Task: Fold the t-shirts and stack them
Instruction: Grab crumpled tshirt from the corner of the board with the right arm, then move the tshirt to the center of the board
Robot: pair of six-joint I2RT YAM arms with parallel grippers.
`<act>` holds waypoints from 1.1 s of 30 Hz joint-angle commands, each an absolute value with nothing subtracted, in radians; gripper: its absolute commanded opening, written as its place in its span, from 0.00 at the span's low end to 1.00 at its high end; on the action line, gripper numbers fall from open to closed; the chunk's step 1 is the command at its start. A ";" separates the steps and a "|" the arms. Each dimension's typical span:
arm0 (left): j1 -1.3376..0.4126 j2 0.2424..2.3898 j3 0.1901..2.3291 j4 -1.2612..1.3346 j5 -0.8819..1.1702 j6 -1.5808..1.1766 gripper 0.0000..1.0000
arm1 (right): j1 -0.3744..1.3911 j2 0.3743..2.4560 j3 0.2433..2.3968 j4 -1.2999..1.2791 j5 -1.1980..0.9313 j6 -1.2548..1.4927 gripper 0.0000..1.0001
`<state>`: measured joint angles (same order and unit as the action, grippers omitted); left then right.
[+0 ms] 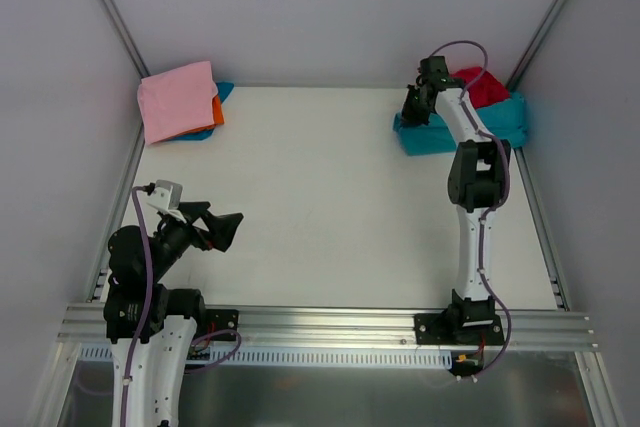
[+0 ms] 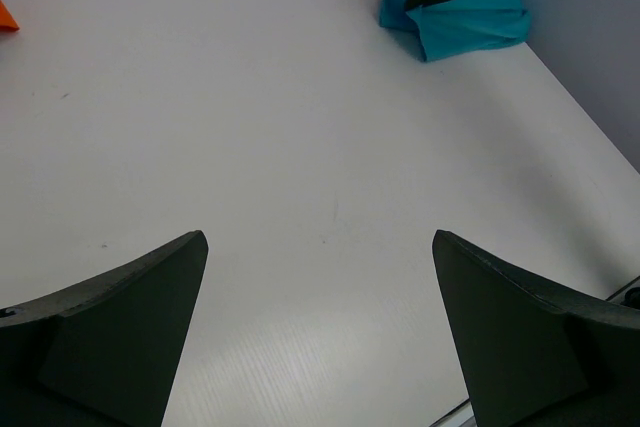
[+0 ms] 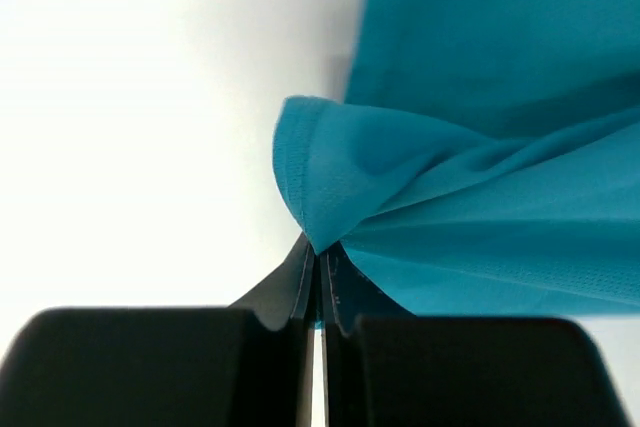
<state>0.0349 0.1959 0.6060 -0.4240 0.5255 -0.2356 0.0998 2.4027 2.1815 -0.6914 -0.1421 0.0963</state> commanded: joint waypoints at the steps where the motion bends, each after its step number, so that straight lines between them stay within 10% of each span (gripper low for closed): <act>1: 0.048 0.187 0.597 -0.385 0.558 -0.236 0.99 | 0.185 2.248 2.187 -0.745 -0.232 0.080 0.00; 29: 0.048 0.183 0.597 -0.388 0.552 -0.239 0.99 | 0.828 2.180 2.137 -0.749 -0.420 0.241 0.00; 30: 0.048 0.181 0.597 -0.390 0.551 -0.239 0.99 | 0.844 2.180 2.140 -0.743 -0.423 0.241 0.03; 33: 0.048 0.183 0.598 -0.396 0.540 -0.238 0.99 | 0.894 2.160 2.132 -0.741 -0.372 0.210 0.55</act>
<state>0.0349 0.1955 0.6060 -0.4240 0.5255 -0.2356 0.8646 2.1910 2.1288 -0.7662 -0.3885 0.2161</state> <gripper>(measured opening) 0.988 0.453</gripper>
